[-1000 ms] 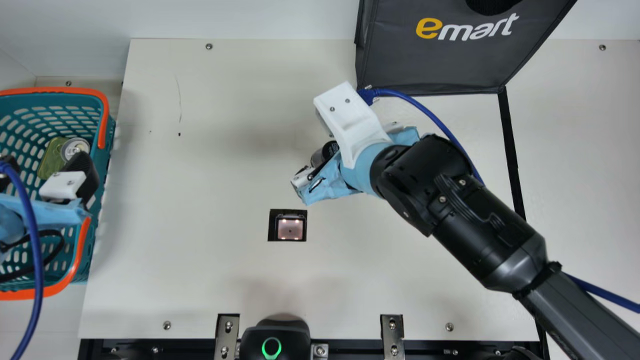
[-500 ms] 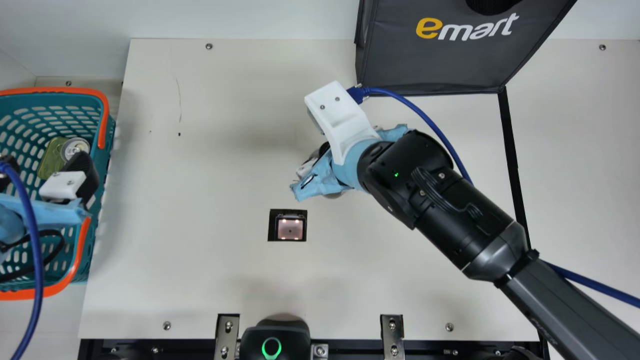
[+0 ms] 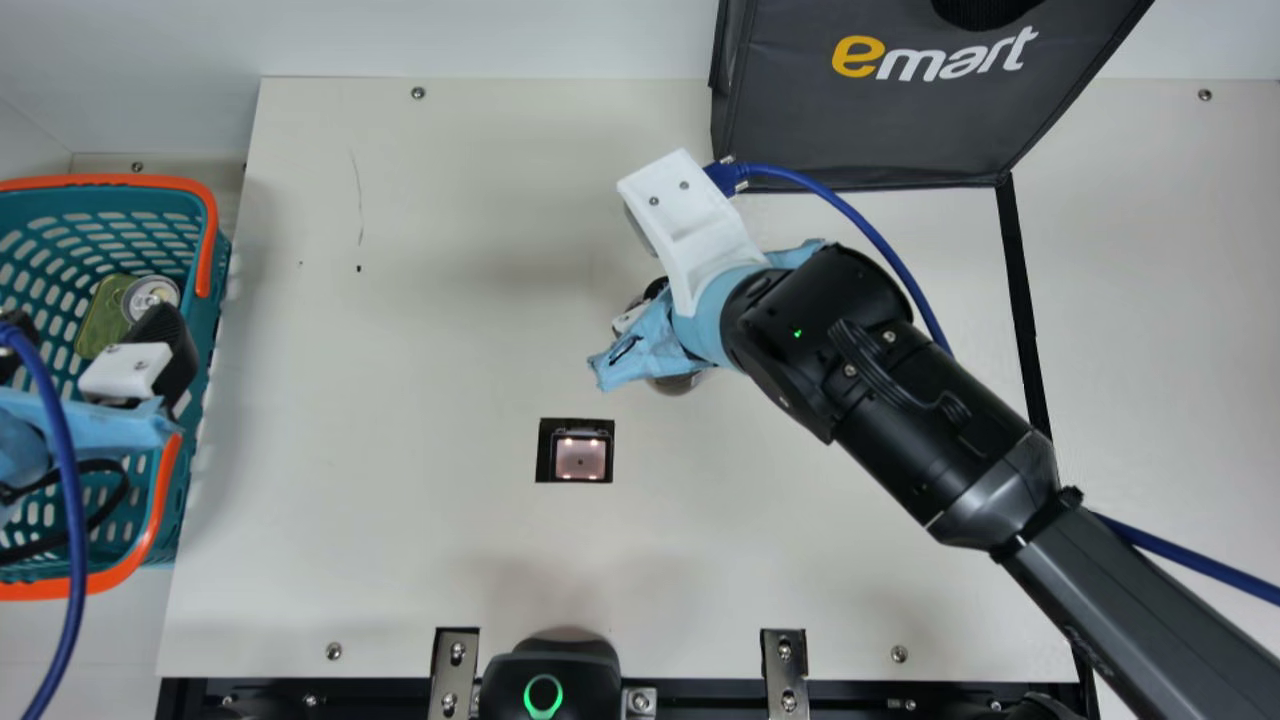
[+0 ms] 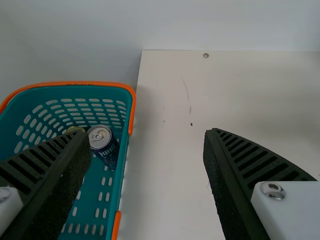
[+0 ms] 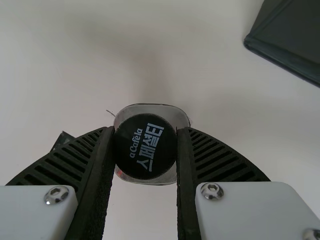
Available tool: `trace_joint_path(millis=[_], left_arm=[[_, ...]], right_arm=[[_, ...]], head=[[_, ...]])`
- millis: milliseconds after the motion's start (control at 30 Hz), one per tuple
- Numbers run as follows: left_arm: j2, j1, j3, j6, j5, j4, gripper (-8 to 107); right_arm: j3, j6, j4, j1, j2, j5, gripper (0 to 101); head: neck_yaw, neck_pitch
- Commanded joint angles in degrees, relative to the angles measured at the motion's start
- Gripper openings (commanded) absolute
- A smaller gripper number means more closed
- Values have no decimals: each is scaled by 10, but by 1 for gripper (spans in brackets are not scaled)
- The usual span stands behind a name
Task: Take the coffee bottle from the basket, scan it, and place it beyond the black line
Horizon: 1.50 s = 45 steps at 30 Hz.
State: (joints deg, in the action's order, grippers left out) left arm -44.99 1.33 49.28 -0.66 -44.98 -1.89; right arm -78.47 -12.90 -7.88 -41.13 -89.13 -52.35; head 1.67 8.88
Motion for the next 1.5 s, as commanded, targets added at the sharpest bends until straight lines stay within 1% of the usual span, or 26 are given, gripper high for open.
trace_joint_path(millis=[0,333,633,1033,1467], left_arm=[[0,0,0,0,0,0,90],[0,0,0,0,0,0,90],[0,0,0,0,0,0,90],[0,0,0,0,0,0,90],[0,0,0,0,0,0,90]], right_arm=[[-4,0,0,2,2,0,0],[-17,-2,-2,19,10,-9,0],[-20,-8,-2,51,28,-14,0],[-8,-3,5,113,60,-20,0],[14,20,23,203,95,-22,0]], head=[[-1,-10],[-1,-10],[-1,-10],[-1,-10],[-1,-10]])
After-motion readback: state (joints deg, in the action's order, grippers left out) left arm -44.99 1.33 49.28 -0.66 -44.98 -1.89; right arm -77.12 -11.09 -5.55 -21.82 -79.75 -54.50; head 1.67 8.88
